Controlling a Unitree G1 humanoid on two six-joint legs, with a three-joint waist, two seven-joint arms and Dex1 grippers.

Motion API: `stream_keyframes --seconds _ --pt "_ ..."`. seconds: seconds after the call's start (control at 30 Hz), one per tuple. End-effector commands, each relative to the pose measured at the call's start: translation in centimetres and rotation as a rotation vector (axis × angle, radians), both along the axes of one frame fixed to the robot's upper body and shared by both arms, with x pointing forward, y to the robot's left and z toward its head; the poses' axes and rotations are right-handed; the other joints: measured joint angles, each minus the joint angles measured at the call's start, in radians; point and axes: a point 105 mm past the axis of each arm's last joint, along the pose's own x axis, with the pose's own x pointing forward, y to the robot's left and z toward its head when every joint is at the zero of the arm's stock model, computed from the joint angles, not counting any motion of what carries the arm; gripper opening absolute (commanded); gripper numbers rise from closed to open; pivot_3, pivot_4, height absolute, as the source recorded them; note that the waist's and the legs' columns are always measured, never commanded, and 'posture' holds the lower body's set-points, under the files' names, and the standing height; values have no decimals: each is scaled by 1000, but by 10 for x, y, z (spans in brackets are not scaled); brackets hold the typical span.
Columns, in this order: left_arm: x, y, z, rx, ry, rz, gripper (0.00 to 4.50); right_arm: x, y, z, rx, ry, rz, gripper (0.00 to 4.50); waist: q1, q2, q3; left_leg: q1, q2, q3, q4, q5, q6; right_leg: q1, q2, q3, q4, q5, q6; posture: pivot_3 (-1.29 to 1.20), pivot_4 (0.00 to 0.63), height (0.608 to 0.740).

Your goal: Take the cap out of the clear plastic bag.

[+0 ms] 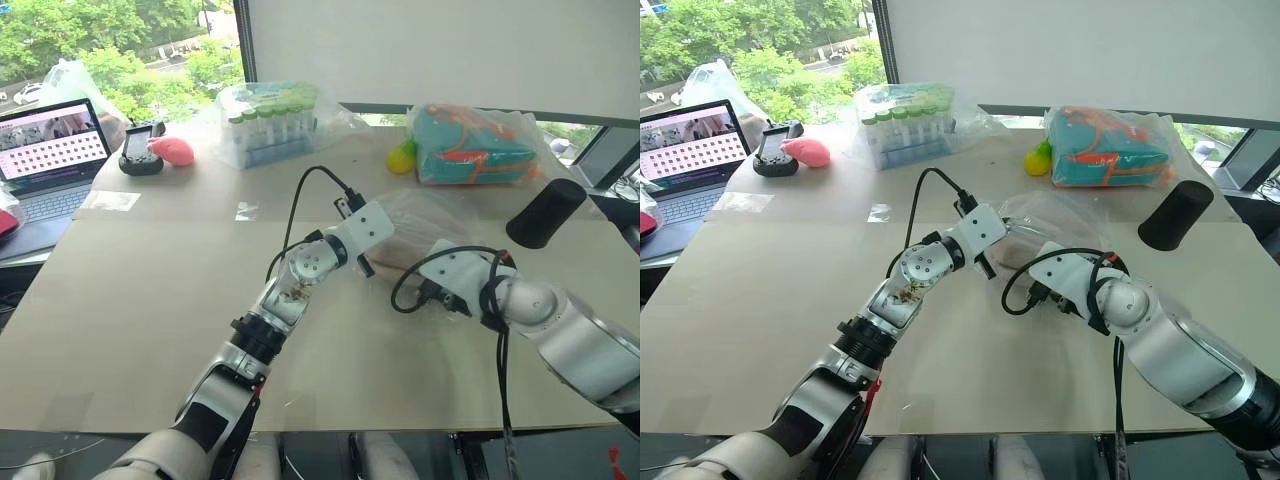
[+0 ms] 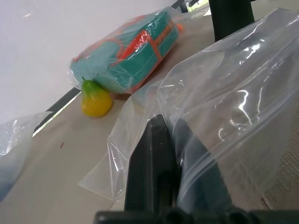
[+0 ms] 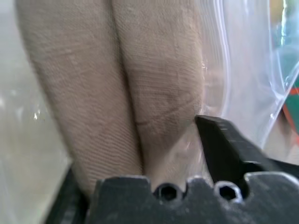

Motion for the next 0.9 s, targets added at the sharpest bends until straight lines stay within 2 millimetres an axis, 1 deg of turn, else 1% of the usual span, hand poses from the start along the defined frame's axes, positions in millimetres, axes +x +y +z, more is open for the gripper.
stream_keyframes --seconds 0.03,0.27,0.33,0.4,0.53,0.63,0.77,0.9 --pt "-3 -3 18 -39 -45 -13 0 9 -3 22 13 -117 -29 2031 0 0 0 0 0 0 0 0 0 0 0 0 0 1 -1 0 150 740" --pt "-4 -5 18 -42 -44 -13 0 16 5 35 74 -190 -19 2031 -1 0 0 0 0 0 0 0 0 0 0 0 0 1 -1 0 150 740" --pt "-4 -5 17 -43 -43 -13 0 16 8 39 110 -194 -5 2031 -1 0 0 0 0 0 0 0 0 0 0 0 0 1 -1 0 150 740" --pt "-5 -6 17 -43 -45 -16 0 9 14 42 156 -175 55 2031 0 0 0 0 0 0 0 0 0 0 0 0 0 1 -1 0 150 740" --pt "-5 -6 16 -42 -45 -17 0 5 5 38 131 -154 62 2031 3 0 0 0 -1 -1 0 0 0 1 0 -1 0 1 -1 0 150 740" --pt "-5 -5 16 -42 -45 -14 0 3 3 35 138 -146 68 1301 2 0 0 0 -1 0 0 0 0 1 0 0 0 1 -1 0 150 740" --pt "-5 -4 15 -42 -47 -8 0 2 4 29 136 -130 78 46 -3 0 0 1 -1 0 0 0 0 1 0 0 1 1 -1 0 150 740" --pt "-4 -3 16 -45 -48 -1 0 3 2 25 112 -120 72 46 -2 0 0 1 -1 0 0 0 0 1 0 0 1 1 -1 0 150 740"
